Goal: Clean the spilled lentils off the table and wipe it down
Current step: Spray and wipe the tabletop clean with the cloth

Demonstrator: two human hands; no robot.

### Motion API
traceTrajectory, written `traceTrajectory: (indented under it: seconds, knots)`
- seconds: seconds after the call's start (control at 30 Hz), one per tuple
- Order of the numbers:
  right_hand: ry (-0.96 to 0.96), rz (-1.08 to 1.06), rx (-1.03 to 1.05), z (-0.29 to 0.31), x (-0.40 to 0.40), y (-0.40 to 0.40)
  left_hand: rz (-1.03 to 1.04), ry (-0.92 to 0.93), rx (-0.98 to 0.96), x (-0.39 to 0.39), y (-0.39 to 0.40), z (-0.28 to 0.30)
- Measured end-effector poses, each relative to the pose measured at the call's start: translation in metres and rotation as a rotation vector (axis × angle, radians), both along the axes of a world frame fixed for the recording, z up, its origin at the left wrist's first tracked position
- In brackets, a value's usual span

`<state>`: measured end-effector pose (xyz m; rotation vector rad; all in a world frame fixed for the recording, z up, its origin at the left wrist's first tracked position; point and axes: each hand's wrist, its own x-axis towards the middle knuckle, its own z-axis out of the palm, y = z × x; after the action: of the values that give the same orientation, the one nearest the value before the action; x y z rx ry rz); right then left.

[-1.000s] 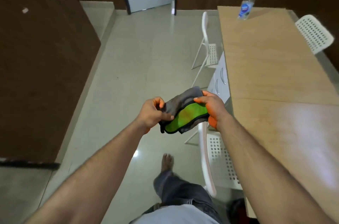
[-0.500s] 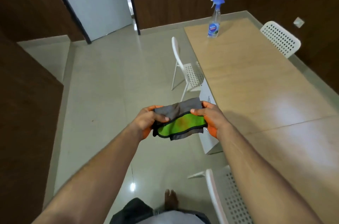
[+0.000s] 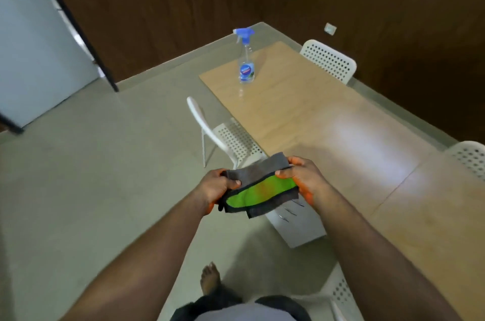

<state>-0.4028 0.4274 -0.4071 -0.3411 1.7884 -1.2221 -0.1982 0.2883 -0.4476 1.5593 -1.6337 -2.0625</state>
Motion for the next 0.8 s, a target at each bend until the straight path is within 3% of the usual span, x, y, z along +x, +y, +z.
traceTrajectory:
  seconds: [0.23, 0.4, 0.47, 0.53, 0.63, 0.7, 0.8]
  knots:
    - [0.231, -0.172, 0.019, 0.021, -0.033, -0.042, -0.245, -0.15, -0.09, -0.097, -0.063, 0.004]
    - [0.682, -0.06, 0.03, -0.004, -0.052, -0.068, -0.233, 0.039, 0.416, -0.182, -0.085, 0.007]
    - [0.734, 0.079, 0.018, -0.023, -0.057, -0.074, -0.302, 0.041, 0.407, -0.212, -0.096, 0.004]
    - [0.629, 0.108, 0.0, -0.041, -0.071, -0.076, -0.364, -0.036, 0.279, -0.229, -0.106, 0.003]
    - [0.153, -0.32, -0.118, -0.059, -0.105, -0.094, -0.423, -0.084, 0.21, -0.254, -0.135, -0.002]
    - [-0.021, -0.589, -0.025, -0.07, -0.128, -0.105, -0.456, -0.072, 0.196, -0.264, -0.157, -0.003]
    - [-0.469, -0.603, 0.103, -0.084, -0.155, -0.12, -0.481, -0.01, 0.296, -0.286, -0.177, -0.009]
